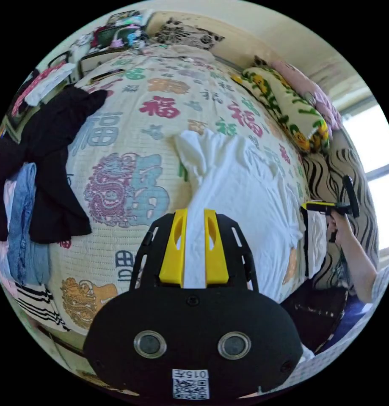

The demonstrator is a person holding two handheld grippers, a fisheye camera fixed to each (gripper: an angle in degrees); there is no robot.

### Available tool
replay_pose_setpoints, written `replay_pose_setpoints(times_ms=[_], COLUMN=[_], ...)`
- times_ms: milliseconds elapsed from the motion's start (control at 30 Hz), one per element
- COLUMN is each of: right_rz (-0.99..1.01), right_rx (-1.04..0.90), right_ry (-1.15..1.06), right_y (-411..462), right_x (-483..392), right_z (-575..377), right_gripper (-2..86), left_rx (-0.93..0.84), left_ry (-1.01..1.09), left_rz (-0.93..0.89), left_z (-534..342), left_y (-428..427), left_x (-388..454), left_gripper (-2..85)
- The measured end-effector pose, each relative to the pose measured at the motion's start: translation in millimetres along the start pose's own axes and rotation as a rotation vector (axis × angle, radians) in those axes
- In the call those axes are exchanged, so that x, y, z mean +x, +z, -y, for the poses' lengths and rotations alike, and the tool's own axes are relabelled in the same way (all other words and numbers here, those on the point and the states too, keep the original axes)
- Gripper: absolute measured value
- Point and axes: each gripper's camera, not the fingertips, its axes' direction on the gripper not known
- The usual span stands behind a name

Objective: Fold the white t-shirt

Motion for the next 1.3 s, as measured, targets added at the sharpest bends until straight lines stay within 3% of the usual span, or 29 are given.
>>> replay_pose_setpoints(times_ms=[133,233,300,400,500,667,733,867,1133,1300], right_rz=[0.189,0.277,0.232,-0.037,-0.003,0.466,0.542,0.5,0.511,0.542], right_rx=[0.089,0.037,-0.041,-0.174,-0.108,0.047,0.048,-0.006,0.027,-0.018], right_ry=[-0.265,-0.376,-0.425,-0.477,-0.44,-0.025,0.057,0.205,0.234,0.27], right_y=[-9.6,17.1,46.8,107.6,115.9,107.2,118.6,151.5,179.4,202.0], right_x=[-108.5,-182.3,-217.4,-243.9,-216.2,-70.8,-31.2,23.4,48.8,56.8], right_z=[104.0,172.5,204.2,235.1,239.0,216.8,203.5,177.0,186.1,208.9], right_gripper=[4.9,8.2,9.6,6.2,1.2,0.9,1.3,3.0,8.9,9.8], left_rx=[0.019,-0.014,-0.03,-0.032,-0.015,0.017,-0.004,-0.001,0.009,-0.047], left_ry=[-0.168,-0.146,-0.126,-0.026,0.046,-0.05,-0.055,-0.002,0.067,0.08], left_rz=[-0.194,-0.276,-0.316,-0.267,-0.191,-0.306,-0.285,-0.267,-0.254,-0.141], left_z=[40.7,58.8,63.6,64.4,59.1,52.6,53.5,56.7,76.5,85.7], left_y=[3.9,19.5,21.5,5.0,-19.2,-61.1,-72.0,-100.7,-128.4,-128.0], left_x=[-66.3,-60.1,-46.6,-14.8,2.5,-25.4,-31.2,-29.9,-16.4,-7.3], left_gripper=[7.7,7.8,8.0,8.5,8.5,7.3,7.4,7.8,8.5,8.0])
